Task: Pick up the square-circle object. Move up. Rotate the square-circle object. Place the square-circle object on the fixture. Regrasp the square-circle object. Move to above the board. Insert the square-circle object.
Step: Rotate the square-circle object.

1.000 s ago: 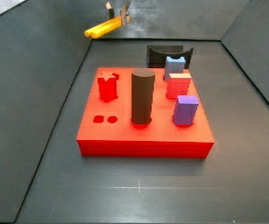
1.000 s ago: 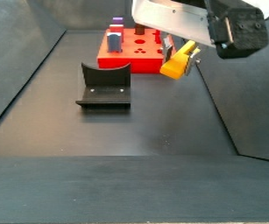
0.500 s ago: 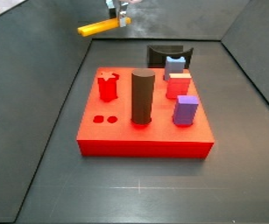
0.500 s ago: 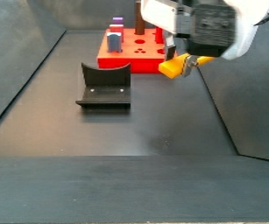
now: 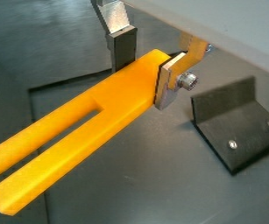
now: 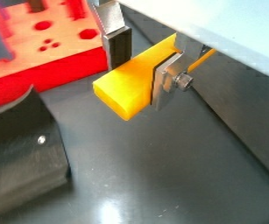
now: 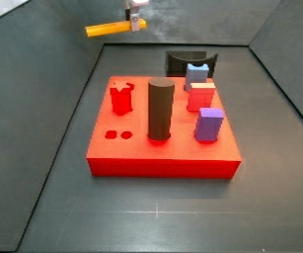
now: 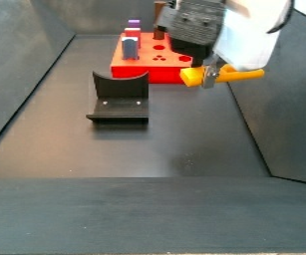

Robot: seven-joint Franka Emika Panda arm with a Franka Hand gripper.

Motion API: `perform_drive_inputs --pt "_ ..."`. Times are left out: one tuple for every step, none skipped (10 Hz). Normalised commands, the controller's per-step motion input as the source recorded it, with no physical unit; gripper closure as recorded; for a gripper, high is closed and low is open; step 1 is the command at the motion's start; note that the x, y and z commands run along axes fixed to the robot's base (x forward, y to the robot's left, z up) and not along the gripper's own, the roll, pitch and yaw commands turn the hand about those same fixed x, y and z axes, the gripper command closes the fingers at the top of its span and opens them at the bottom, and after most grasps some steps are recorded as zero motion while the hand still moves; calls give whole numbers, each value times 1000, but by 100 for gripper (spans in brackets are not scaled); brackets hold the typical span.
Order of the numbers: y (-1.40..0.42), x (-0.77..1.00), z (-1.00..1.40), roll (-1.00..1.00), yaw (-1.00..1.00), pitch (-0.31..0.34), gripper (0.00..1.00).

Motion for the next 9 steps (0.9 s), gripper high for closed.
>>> perform_drive_inputs --pt "25 19 -18 -10 -1000 -8 100" --pt "25 19 -18 -10 -1000 -8 100" --pt "25 19 -17 -11 -1000 -8 100" --pt "25 19 -17 -11 -1000 -8 100" --pt "25 20 -17 -12 -1000 -9 100" --pt "25 20 -17 -12 -1000 -9 100" --pt "25 20 -17 -13 -1000 -10 100" --pt "25 20 -17 -13 -1000 -10 100" --pt "25 20 -17 -14 -1000 -11 100"
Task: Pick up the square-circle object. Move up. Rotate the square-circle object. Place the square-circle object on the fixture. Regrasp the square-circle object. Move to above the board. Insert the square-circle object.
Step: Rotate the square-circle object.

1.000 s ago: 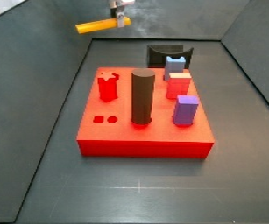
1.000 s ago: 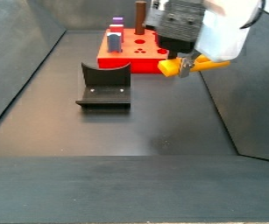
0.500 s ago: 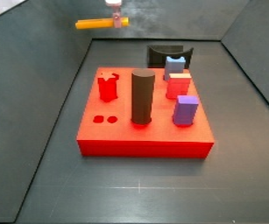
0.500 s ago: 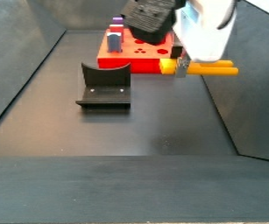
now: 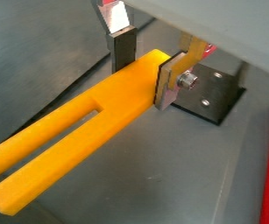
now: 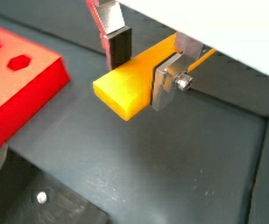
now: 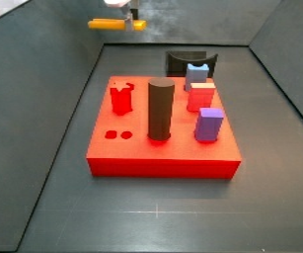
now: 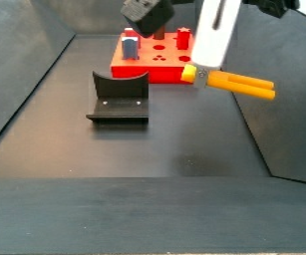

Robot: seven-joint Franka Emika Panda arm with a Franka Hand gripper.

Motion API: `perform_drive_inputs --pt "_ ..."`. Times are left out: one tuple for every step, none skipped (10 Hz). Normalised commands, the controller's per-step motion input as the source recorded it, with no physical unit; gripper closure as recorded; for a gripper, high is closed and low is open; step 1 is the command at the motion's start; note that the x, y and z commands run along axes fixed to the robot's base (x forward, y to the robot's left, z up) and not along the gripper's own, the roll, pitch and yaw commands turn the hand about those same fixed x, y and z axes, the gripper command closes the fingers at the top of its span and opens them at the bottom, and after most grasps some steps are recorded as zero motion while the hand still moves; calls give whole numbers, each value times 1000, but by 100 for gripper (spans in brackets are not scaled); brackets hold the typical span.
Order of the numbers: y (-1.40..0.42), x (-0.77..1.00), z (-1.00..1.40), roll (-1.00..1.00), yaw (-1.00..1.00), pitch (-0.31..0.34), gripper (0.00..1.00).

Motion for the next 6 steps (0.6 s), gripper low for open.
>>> perform_drive_inputs --pt "25 20 -17 -15 -1000 -11 100" --pt "25 20 -17 -16 -1000 -12 100" --pt "25 20 -17 -16 -1000 -13 100" --pt "25 20 -17 -18 -1000 -14 100" --pt "25 20 -17 -19 -1000 -14 100" --pt "25 20 -17 -20 -1000 -15 100"
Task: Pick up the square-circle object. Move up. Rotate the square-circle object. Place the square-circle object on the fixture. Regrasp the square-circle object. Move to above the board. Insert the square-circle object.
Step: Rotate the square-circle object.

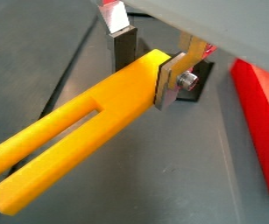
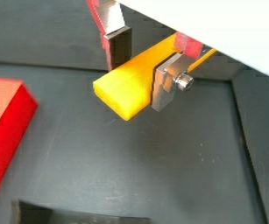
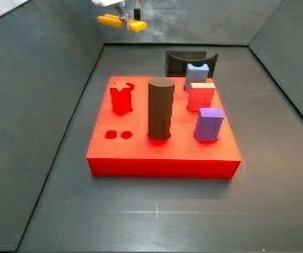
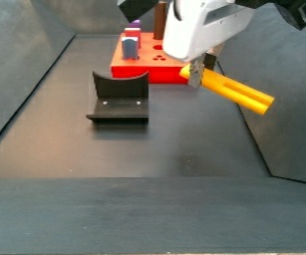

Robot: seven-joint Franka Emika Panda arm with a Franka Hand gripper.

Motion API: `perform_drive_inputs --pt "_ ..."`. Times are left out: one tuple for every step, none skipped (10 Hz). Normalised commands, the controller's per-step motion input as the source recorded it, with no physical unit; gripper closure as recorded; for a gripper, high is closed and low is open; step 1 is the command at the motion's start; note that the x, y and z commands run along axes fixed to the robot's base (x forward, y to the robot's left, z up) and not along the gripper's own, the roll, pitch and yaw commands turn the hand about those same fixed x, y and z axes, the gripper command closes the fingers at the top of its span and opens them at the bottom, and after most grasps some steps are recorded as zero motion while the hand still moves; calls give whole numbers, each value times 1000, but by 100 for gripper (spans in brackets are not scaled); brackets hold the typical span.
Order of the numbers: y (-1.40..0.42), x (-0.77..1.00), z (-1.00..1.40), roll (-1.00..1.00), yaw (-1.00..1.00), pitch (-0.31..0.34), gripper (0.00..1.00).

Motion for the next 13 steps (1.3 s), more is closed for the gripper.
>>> perform_drive_inputs --pt "25 19 -17 -22 -1000 -16 100" --pt "25 20 -17 -23 -1000 -18 100" --pt "25 19 -17 -25 -1000 -19 100" --pt "25 19 -17 -28 -1000 -22 100" --pt "25 19 -17 -31 -1000 -24 100" --pt "25 19 -17 -35 -1000 -27 100" --pt "25 19 -17 -41 -1000 -31 100" --pt "25 19 -17 -47 -1000 -36 100" --pt "26 19 -17 -56 -1000 -43 100" --pt "25 19 -17 -74 -1000 -56 100" --pt "26 19 -17 -75 -784 -57 100" --pt "26 19 -17 -75 -546 -57 100" --pt "26 19 -18 -75 -368 -57 100"
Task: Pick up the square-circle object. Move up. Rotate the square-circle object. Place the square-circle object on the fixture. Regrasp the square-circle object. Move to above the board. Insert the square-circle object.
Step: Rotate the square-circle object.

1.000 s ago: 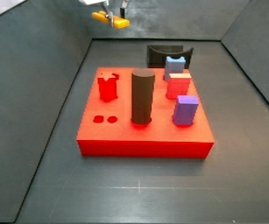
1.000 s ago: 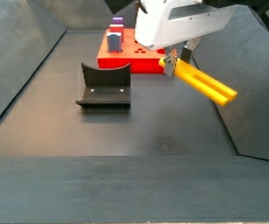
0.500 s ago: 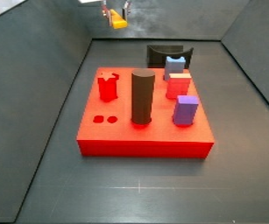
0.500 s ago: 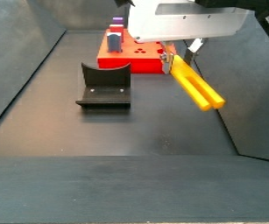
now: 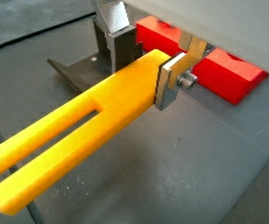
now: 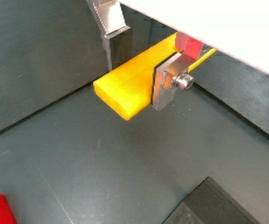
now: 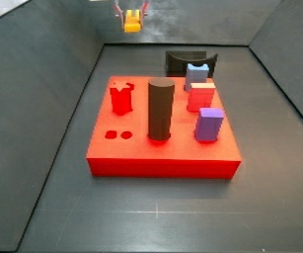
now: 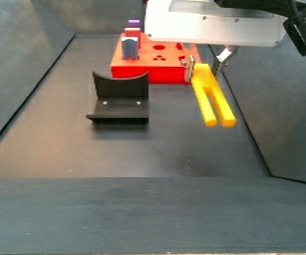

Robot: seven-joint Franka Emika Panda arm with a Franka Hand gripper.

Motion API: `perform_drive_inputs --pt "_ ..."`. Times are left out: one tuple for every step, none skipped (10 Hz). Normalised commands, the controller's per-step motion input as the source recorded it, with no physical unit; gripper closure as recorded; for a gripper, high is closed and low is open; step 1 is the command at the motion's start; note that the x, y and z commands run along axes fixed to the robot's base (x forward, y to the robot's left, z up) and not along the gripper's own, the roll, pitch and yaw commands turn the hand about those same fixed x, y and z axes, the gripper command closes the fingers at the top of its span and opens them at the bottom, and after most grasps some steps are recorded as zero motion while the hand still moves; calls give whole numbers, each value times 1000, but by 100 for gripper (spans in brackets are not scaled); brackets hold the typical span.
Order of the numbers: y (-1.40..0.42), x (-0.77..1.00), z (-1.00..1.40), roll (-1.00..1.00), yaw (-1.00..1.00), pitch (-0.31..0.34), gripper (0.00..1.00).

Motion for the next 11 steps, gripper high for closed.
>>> perform_drive_inputs --pt "25 17 -19 -76 -220 -56 100" --pt "0 0 -1000 0 0 0 100" --pt "2 11 -1000 1 31 -15 100" --pt "1 16 -1000 -3 31 -25 100" --pt "-3 22 -1000 -19 28 -35 100" --pt "0 26 -1000 -35 21 -39 100" --pt "1 37 -1000 -55 16 -45 100" --pt "1 42 -1000 -66 13 -46 100" --pt "6 43 -893 -84 9 -49 100" --pt "8 44 -804 -92 9 -55 100" --pt "8 40 -640 -106 9 -62 100"
